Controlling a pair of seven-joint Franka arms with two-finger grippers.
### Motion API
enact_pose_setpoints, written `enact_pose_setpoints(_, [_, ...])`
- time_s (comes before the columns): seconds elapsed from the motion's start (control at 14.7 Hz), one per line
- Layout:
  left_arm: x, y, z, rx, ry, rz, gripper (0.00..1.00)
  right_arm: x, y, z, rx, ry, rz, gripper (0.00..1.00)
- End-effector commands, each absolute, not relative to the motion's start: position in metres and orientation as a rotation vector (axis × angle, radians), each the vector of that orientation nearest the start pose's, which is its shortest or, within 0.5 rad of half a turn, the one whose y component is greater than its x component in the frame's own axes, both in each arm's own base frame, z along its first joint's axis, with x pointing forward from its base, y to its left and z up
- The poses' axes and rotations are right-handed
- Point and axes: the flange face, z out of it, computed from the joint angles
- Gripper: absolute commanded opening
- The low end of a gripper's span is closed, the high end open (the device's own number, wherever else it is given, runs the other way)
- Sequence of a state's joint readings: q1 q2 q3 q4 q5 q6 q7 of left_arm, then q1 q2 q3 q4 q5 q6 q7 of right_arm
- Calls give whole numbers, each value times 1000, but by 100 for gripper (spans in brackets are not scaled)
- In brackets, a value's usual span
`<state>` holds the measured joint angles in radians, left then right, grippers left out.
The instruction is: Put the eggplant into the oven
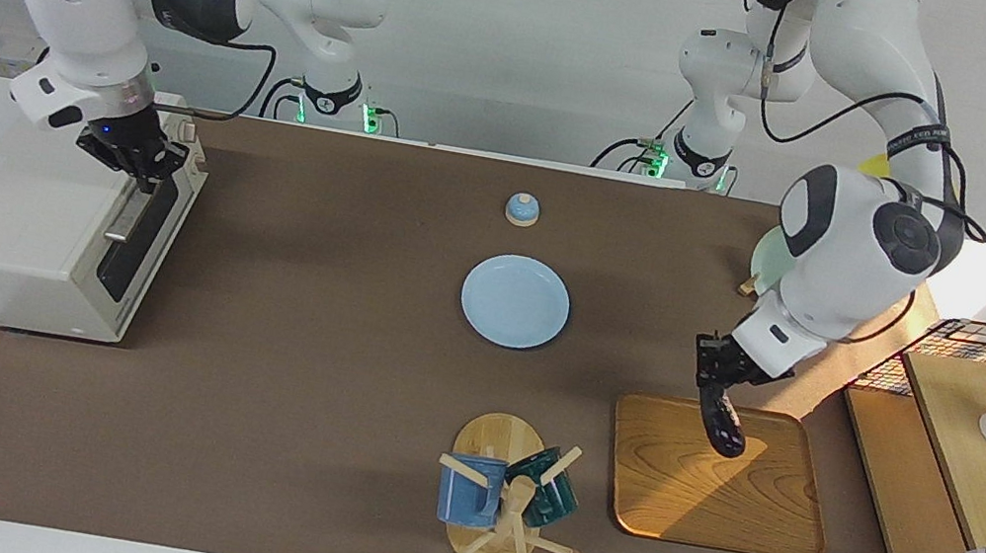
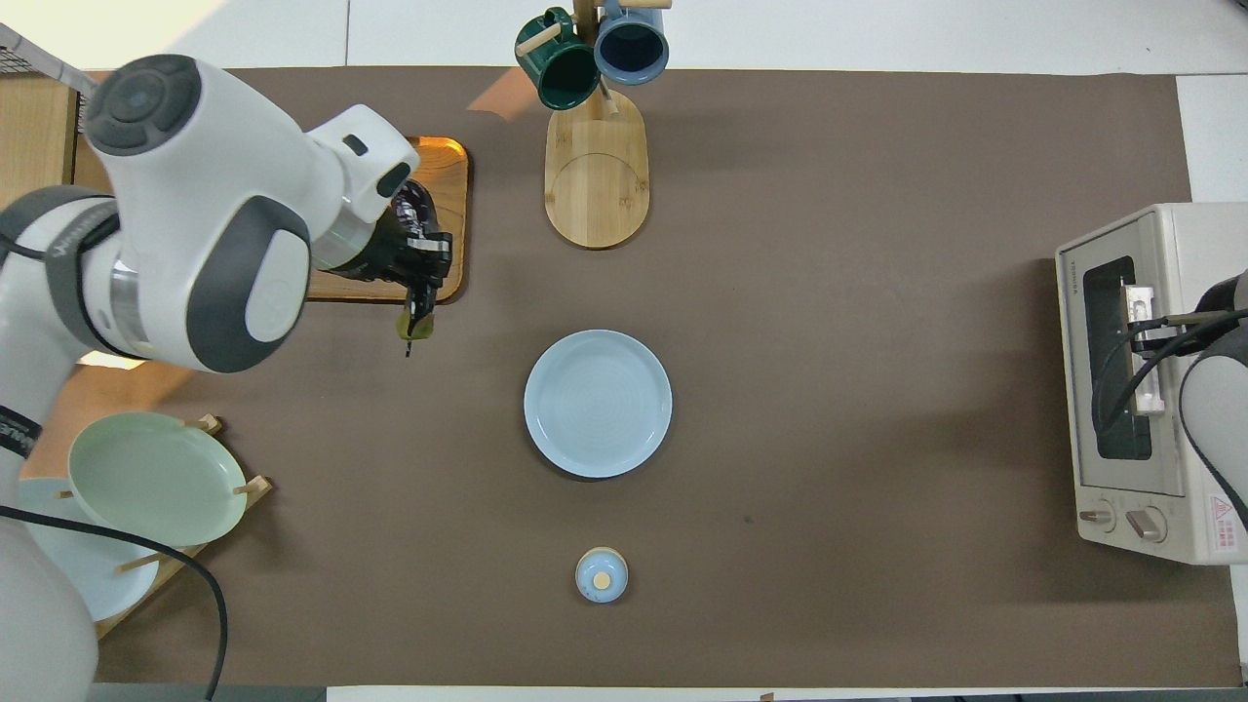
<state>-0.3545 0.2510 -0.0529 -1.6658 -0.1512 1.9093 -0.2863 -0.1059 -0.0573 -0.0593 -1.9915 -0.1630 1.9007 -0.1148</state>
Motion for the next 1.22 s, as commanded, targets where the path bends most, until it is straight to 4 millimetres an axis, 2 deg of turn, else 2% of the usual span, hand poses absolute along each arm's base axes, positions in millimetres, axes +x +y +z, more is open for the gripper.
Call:
enact_pose_setpoints(0.0, [529,-306,442,-3283,95,101,0,520,-104,478,-3308,-45,80,0])
enact_pose_setpoints(0.27, [468,-360,404,-3316,115,-27,0,518,-103,470,-3305,-56,95,0])
enact_pose_setpoints(0.41, [444,-387,383,-3316,128,-24,0,516,-102,463,-3302,-62,115,0])
enact_pose_setpoints(0.48, [436,-392,368,-3316,129,-29,0,515,-102,460,-3300,-63,123,0])
enact_pose_setpoints(0.61, [425,-399,351,-3312,150,-33,0,512,-101,451,-3295,-66,139,0])
enact_pose_setpoints(0.68, [422,-401,342,-3303,153,-14,0,512,-98,440,-3293,-76,100,0])
enact_pose_setpoints(0.81, [421,-401,340,-3300,150,-7,0,515,-86,419,-3286,-111,29,0])
enact_pose_setpoints(0.95, [420,-400,336,-3295,149,2,0,530,-53,396,-3280,-188,3,0])
enact_pose_setpoints(1.09, [423,-397,336,-3296,127,2,0,541,-29,383,-3278,-183,-59,0])
enact_pose_setpoints(1.15, [425,-395,336,-3296,127,1,9,546,-17,375,-3273,-204,-86,0])
